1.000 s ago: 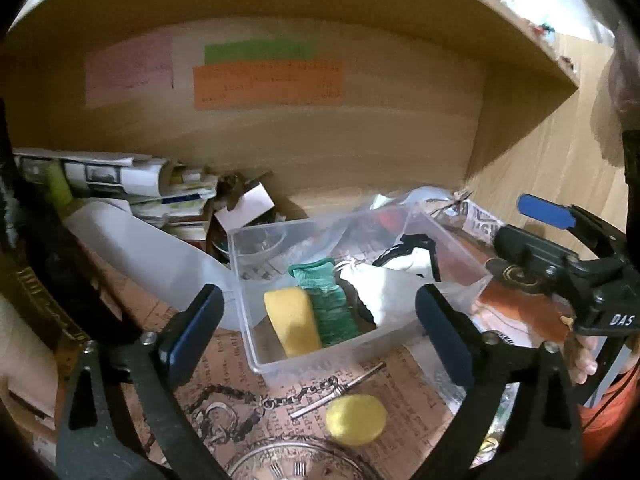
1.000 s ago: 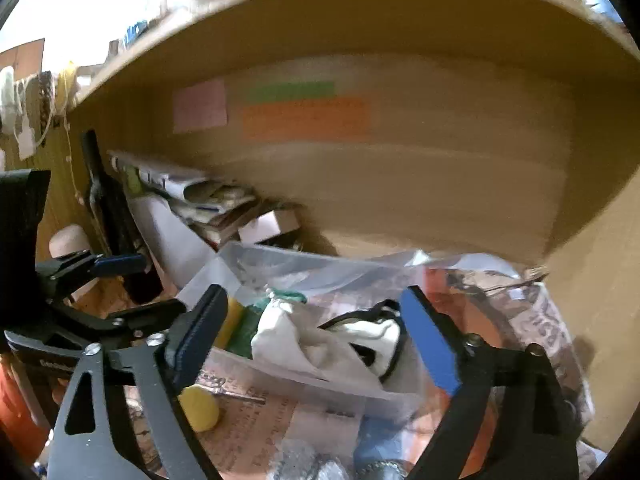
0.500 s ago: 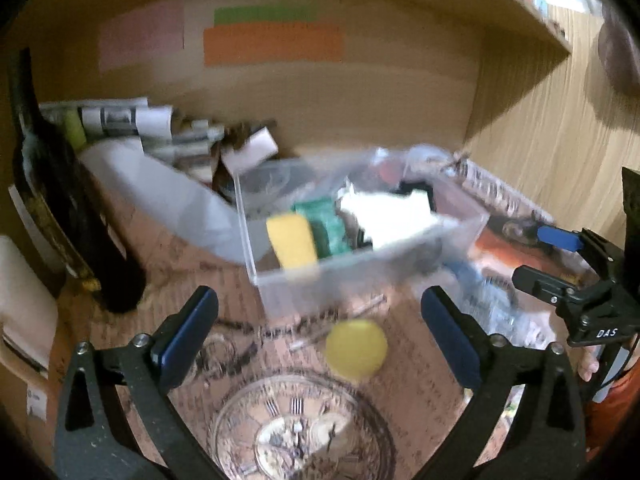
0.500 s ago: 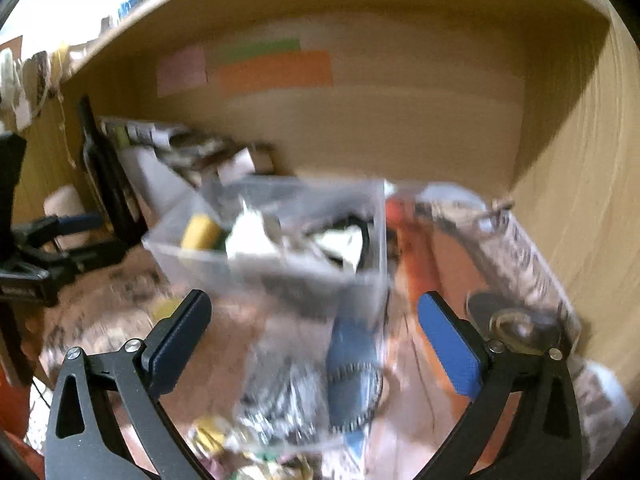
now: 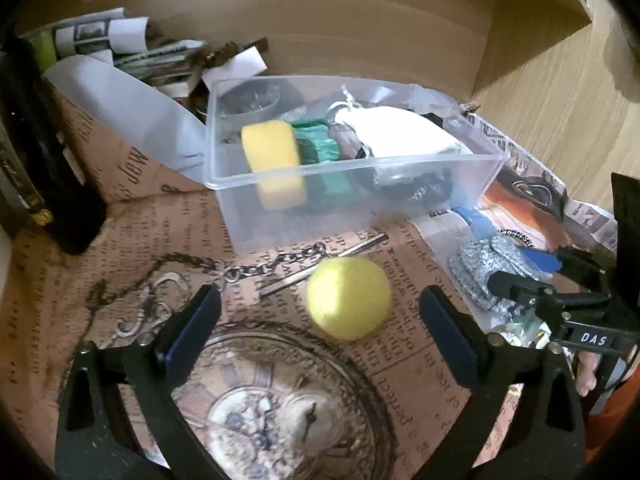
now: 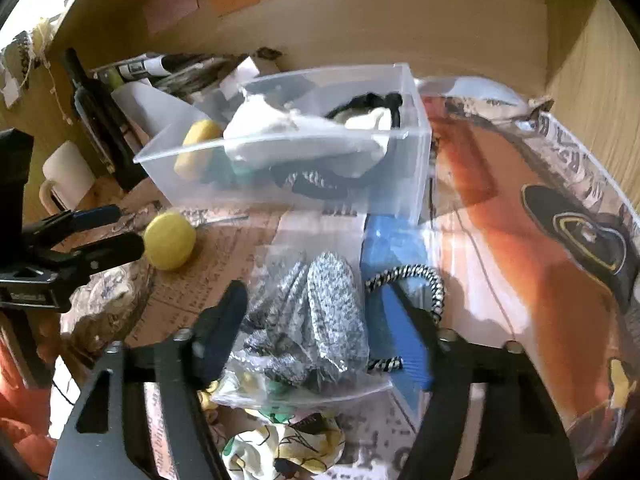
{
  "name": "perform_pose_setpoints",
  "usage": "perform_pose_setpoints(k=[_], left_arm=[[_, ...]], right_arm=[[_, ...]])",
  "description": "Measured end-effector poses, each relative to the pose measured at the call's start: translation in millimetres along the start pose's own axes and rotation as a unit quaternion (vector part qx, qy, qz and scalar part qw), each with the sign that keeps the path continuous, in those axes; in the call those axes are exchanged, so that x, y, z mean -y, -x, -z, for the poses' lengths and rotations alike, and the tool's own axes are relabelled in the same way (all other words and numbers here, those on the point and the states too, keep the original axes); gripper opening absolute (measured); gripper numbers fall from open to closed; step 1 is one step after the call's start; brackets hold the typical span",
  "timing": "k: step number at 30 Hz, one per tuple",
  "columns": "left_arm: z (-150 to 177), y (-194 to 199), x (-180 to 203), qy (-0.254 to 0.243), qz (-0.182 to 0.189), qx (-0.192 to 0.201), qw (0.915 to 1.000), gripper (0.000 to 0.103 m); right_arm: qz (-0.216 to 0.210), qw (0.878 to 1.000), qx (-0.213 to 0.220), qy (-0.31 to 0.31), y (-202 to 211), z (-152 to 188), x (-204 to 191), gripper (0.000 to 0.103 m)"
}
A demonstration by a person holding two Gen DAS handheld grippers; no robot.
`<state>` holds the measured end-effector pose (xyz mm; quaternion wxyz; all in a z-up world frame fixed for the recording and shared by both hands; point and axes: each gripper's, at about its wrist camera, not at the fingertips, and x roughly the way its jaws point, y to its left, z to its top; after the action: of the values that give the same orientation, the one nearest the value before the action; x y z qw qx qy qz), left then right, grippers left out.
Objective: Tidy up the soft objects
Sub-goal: 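Grasp the yellow ball with the left gripper while the right gripper grasps the silver glitter pouch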
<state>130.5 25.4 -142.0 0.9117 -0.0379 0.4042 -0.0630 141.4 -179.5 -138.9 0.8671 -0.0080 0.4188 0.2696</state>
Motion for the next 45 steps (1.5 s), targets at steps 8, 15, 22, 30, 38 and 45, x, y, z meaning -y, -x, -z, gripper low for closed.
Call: perform_pose_setpoints(k=[8, 15, 22, 30, 38, 45], left_arm=[[-1.1, -9.5, 10.9, -0.018, 0.041, -0.023, 0.9988, 0.045], [-3.7, 2.8, 16.8, -0.034, 0.037, -0.001, 0.9987, 0.040], [-22.1, 33.6, 16.3, -0.029, 0.036, 0.053, 0.9975, 0.040], [-47.0, 57.2, 16.5, -0.026, 0.033, 0.102, 0.9939, 0.040], [-68.8, 51.9, 14.8, -0.020, 0.023, 0.119, 0.9924, 0.040], [-85.5, 16.1, 7.0, -0.007, 0.025, 0.089, 0.9956, 0.040]], right_arm=[[-0.009, 1.000, 0.015, 0.007, 4.3, 3.0, -2.5, 0.027], [-0.005, 0.999, 0.049, 0.016, 18.9, -6.1, -4.6, 0.025], [0.006, 0.995, 0.097, 0.033, 42.2, -23.9, -8.9, 0.025], [0.005, 0.988, 0.155, 0.026, 70.8, -45.4, -4.9, 0.025], [0.017, 0.981, 0.190, 0.024, 71.8, -70.6, 4.0, 0.025], [0.024, 0.982, 0.184, 0.025, 49.3, -94.3, 13.4, 0.025]])
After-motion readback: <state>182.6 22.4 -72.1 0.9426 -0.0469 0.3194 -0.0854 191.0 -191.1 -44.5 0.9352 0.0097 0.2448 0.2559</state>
